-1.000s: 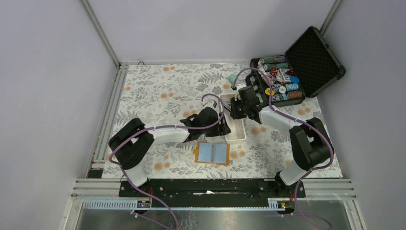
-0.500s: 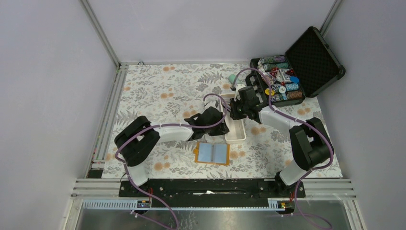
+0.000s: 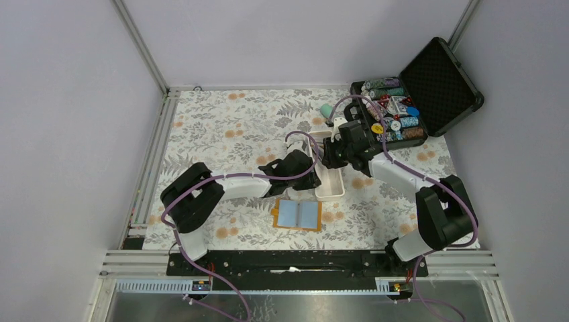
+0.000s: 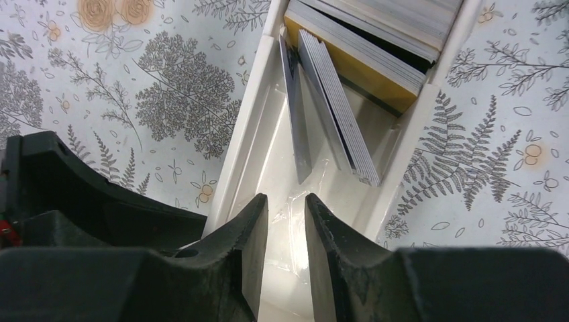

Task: Put the credit cards into the card holder
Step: Pick up the credit card from the storage box.

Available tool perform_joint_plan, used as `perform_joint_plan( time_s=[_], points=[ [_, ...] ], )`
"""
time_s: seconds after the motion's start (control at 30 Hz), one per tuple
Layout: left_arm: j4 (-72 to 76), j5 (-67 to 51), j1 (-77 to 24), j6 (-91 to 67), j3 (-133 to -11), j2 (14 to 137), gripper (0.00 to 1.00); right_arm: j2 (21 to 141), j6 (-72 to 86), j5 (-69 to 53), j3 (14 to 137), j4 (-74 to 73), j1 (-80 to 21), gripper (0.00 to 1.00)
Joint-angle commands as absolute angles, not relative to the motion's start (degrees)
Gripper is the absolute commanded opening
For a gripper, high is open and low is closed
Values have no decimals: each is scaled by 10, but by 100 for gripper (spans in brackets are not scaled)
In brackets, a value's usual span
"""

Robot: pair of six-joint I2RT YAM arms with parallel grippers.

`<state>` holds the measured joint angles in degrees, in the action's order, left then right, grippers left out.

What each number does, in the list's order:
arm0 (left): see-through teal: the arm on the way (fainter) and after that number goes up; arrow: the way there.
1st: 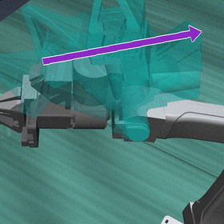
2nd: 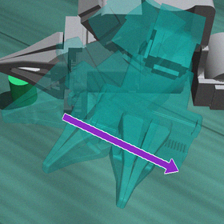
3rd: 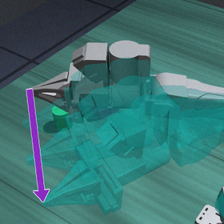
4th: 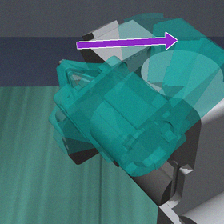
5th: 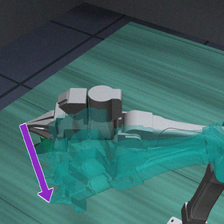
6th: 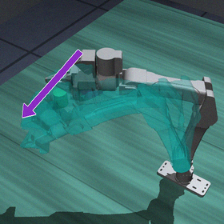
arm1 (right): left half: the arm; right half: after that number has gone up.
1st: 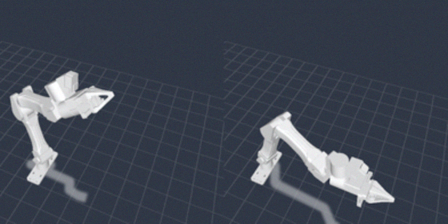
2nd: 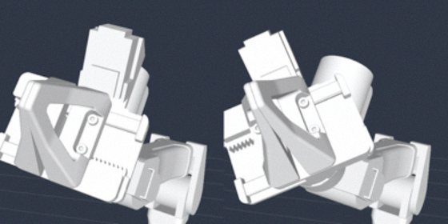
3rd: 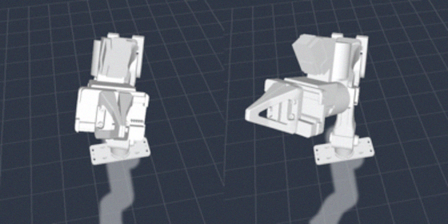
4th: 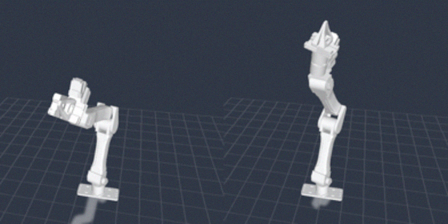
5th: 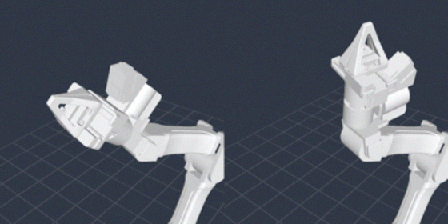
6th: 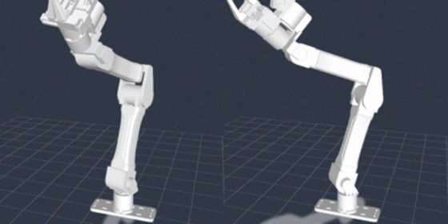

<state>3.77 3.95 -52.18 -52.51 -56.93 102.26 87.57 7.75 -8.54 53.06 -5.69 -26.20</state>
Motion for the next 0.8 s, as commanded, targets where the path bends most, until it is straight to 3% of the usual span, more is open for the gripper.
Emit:
perform_joint_plan(
  time_s=[0.0, 0.53, 0.77],
  points=[
    [34, 64, -523, -516, -577, 1025, 39, 856, 76, -65, 538, -66, -262, 35],
    [34, 58, -523, -513, -580, 1029, 38, 940, 68, -88, 580, -54, -263, 38],
    [33, 56, -523, -512, -583, 1030, 38, 972, 63, -89, 602, -51, -267, 30]
  ],
)
